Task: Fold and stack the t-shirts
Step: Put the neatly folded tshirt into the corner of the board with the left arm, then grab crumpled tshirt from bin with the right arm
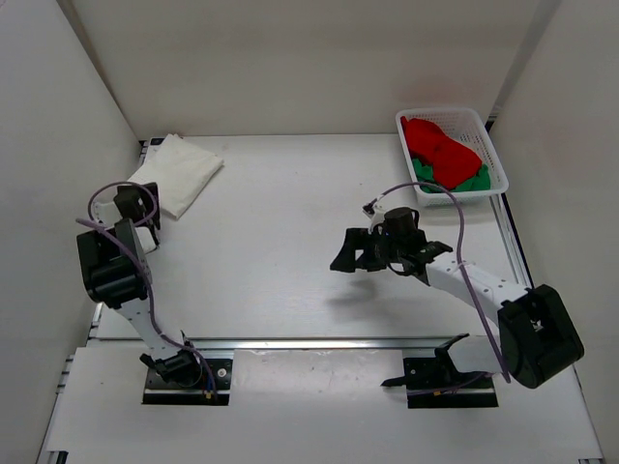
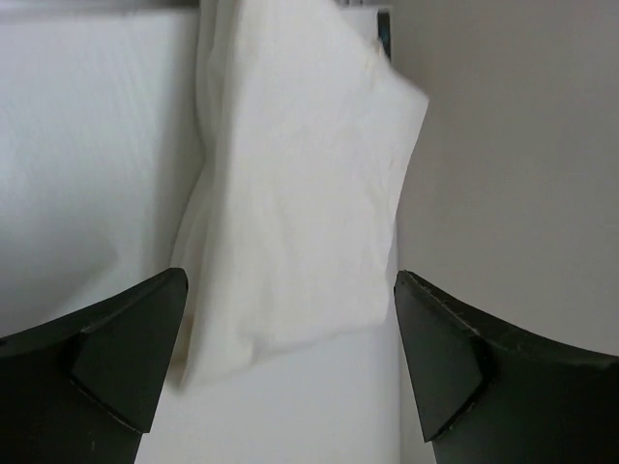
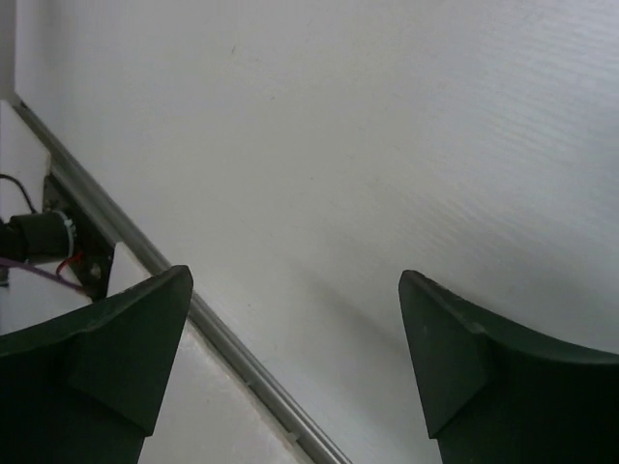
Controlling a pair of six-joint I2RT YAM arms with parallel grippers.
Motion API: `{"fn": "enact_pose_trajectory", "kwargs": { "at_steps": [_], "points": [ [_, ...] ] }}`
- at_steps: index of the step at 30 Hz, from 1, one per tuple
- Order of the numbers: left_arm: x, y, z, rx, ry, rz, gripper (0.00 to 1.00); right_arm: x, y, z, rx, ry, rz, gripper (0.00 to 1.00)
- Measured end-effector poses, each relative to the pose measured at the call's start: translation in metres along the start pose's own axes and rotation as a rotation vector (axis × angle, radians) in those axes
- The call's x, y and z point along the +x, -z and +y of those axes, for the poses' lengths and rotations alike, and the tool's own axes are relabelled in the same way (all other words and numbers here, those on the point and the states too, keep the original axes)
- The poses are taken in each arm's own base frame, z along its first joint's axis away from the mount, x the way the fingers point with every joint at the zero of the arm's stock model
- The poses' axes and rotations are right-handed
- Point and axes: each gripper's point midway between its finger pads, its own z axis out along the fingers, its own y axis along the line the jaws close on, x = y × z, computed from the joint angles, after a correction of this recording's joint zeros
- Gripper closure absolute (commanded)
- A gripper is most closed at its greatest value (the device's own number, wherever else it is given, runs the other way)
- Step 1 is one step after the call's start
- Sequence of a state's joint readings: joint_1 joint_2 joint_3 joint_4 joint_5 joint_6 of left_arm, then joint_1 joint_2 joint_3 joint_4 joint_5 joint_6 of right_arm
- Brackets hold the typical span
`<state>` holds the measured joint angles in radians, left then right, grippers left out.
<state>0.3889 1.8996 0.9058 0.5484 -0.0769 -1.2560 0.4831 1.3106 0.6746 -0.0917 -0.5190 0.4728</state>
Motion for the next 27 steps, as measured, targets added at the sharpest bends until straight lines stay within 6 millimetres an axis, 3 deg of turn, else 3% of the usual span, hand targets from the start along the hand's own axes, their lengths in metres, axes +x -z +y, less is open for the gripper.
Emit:
{"fn": "enact_pose_trajectory", "kwargs": {
  "at_steps": [1, 2, 3, 4, 6, 9, 11, 13, 14, 15, 17, 22, 24, 27],
  "points": [
    [0.007, 0.01, 0.002, -0.003, -0.015, 0.016, 0.01, -0.005, 0.002, -0.001, 0.015, 0.007, -0.023, 0.28],
    [0.015, 0.023, 0.004, -0.005, -0.034, 0.035, 0.01, -0.01, 0.004, -0.004, 0.034, 0.014, -0.049, 0.51],
    [0.025, 0.037, 0.005, -0.005, -0.059, 0.057, 0.01, -0.017, 0.006, -0.007, 0.056, 0.021, -0.079, 0.58],
    [0.036, 0.051, 0.004, 0.002, -0.093, 0.079, 0.01, -0.026, 0.008, -0.013, 0.088, 0.018, -0.122, 0.03],
    [0.06, 0.078, -0.008, 0.039, -0.192, 0.112, 0.02, -0.045, 0.011, -0.026, 0.152, 0.03, -0.203, 0.01],
    [0.125, 0.143, -0.056, 0.216, -0.428, 0.151, 0.13, -0.076, 0.013, -0.059, 0.299, 0.055, -0.333, 0.01],
    [0.179, 0.207, -0.091, 0.424, -0.559, 0.187, 0.32, -0.093, 0.012, -0.088, 0.426, 0.069, -0.401, 0.01],
    [0.224, 0.267, -0.101, 0.595, -0.634, 0.266, 0.41, -0.105, 0.011, -0.116, 0.544, 0.09, -0.441, 0.01],
    [0.235, 0.279, -0.097, 0.628, -0.663, 0.282, 0.58, -0.111, 0.01, -0.13, 0.594, 0.1, -0.457, 0.01],
    [0.241, 0.281, -0.091, 0.635, -0.689, 0.284, 0.62, -0.115, 0.009, -0.141, 0.633, 0.108, -0.469, 0.01],
    [0.251, 0.265, -0.071, 0.594, -0.764, 0.277, 0.7, -0.121, 0.01, -0.154, 0.674, 0.138, -0.492, 0.01],
    [0.277, 0.225, -0.007, 0.45, -0.977, 0.296, 0.71, -0.15, 0.013, -0.157, 0.674, 0.223, -0.607, 0.01],
    [0.287, 0.221, 0.006, 0.434, -1.036, 0.303, 0.71, -0.155, 0.01, -0.156, 0.658, 0.245, -0.629, 0.01],
    [0.296, 0.221, 0.009, 0.45, -1.062, 0.306, 0.69, -0.155, 0.008, -0.156, 0.634, 0.266, -0.63, 0.01]
  ]
}}
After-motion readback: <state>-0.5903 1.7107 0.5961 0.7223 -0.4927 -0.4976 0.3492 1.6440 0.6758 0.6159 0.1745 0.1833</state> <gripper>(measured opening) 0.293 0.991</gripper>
